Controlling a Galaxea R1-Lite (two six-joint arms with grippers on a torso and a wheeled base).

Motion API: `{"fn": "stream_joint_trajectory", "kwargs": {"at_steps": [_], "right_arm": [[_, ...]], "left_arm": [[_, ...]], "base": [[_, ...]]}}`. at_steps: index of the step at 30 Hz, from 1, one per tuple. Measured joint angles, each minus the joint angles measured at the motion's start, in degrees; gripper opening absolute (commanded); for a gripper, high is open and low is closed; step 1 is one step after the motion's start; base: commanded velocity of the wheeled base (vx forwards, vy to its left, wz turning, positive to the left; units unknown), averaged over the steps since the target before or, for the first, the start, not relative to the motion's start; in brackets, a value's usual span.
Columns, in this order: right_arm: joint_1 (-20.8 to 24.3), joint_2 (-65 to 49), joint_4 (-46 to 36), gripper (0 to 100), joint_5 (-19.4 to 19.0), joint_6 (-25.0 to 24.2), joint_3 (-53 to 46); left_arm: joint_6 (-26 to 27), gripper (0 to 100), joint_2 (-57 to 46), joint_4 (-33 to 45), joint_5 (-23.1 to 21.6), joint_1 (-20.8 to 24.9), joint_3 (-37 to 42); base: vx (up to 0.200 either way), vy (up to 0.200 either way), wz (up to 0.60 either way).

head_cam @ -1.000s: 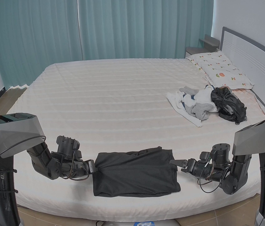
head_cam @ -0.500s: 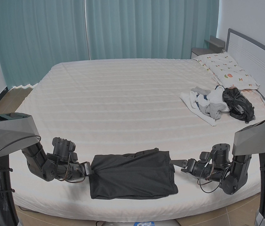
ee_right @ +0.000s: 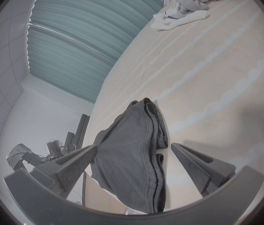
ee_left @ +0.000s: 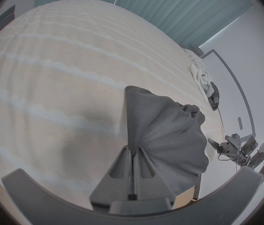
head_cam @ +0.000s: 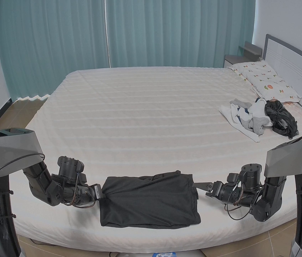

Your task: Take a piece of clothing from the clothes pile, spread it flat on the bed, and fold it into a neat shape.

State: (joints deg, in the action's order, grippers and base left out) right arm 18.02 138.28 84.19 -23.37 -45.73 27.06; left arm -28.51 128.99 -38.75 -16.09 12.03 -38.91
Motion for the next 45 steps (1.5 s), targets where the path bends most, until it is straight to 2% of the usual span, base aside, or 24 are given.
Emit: {"fn": "stream_joint_trajectory", "kwargs": {"at_steps": [6,19,23,30,45], "right_arm": [[0.0,0.0,0.0,100,0.0,0.0,0.0],[0.0,0.3,0.1,100,0.0,0.0,0.0],[0.0,0.3,0.1,100,0.0,0.0,0.0],[0.0,0.3,0.1,100,0.0,0.0,-0.1],[0.1,0.4,0.1,100,0.0,0.0,-0.1]], "left_arm": [[0.0,0,0.0,0.0,0.0,0.0,0.0],[-0.1,0,0.0,0.0,0.7,0.0,-1.2],[-2.9,0,0.2,0.2,3.0,-0.1,-2.6],[-3.5,0,0.6,0.4,3.4,-0.2,-3.8],[-3.6,0,0.7,0.5,3.4,-1.3,-4.2]], "base": [[-0.2,0.0,0.0],[0.0,0.0,0.0],[0.0,0.0,0.0],[0.0,0.0,0.0],[0.0,0.2,0.0]]}}
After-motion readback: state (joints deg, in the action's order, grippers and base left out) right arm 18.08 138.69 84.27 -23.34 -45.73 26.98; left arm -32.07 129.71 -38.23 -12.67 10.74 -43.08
